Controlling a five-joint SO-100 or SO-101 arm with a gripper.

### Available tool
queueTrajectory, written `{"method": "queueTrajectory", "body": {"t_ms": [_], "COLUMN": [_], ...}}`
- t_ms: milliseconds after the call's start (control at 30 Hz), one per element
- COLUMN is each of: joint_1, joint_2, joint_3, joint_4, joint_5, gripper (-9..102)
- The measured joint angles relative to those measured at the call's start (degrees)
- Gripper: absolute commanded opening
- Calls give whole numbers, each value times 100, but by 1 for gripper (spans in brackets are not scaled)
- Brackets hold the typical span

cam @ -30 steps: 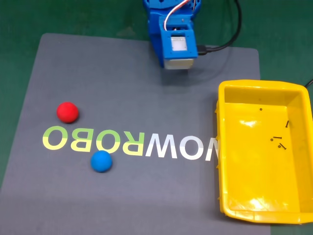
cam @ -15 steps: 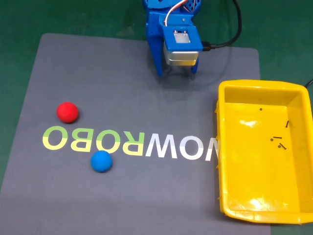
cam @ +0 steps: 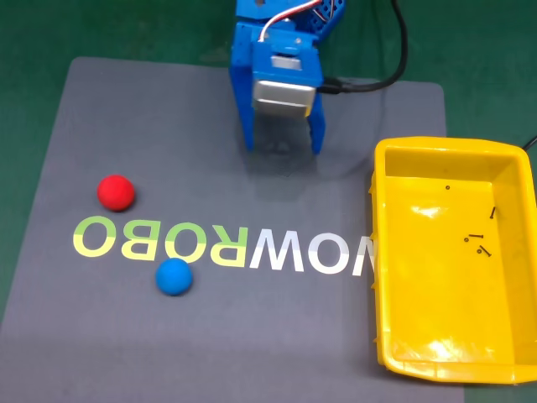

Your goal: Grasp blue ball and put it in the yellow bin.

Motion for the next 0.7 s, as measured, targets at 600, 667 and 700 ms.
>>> {"method": "queueTrajectory", "body": {"t_ms": [600, 667, 700], "joint_1": [1143, 1160, 1160], "joint_2": [-5379, -5845, -6047], "joint_3": [-3393, -3806, -3990], "joint_4": [-1371, -1371, -1371], "joint_5": [-237, -237, -237], "gripper": [33, 33, 33]}}
